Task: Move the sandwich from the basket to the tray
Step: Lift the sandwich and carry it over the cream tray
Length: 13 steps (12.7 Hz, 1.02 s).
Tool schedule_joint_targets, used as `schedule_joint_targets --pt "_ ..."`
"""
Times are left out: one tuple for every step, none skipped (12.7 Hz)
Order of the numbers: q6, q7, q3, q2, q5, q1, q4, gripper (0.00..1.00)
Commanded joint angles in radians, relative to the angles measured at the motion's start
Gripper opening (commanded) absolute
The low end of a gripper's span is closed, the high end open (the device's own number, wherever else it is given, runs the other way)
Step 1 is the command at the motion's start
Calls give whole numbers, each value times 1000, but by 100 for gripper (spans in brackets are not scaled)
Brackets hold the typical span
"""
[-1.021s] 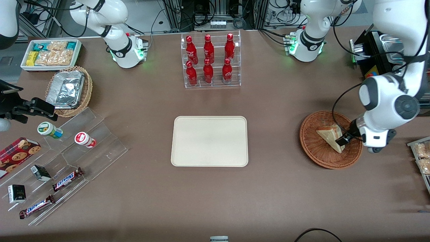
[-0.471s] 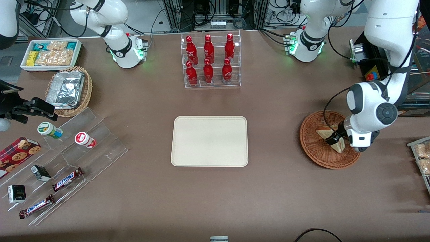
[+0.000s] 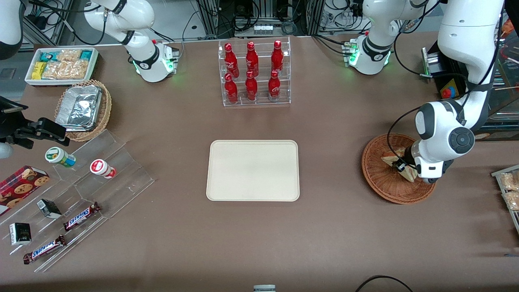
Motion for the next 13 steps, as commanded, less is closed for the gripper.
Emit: schedule_joint_targets --pt "-138 43 5 -36 10 -69 89 35" --pt "-212 74 5 -36 10 -97 144 35" --pt "-272 108 5 -33 15 -133 198 35" --pt "-307 126 3 -29 15 -172 238 34" --pt "-321 134 3 -26 13 -203 266 32" --pt "-321 136 2 -20 9 -241 298 31" --pt "-321 139 0 2 3 -276 333 30" --pt "-321 137 -4 25 1 -319 374 30" --pt "-318 131 -9 57 0 -363 417 32" --pt "-320 129 -10 101 -5 -406 474 32" --pt "-320 125 -12 138 -5 -440 514 32" --pt "-314 122 -13 179 -23 -476 545 32" --pt "-309 117 -12 221 -66 -500 578 31"
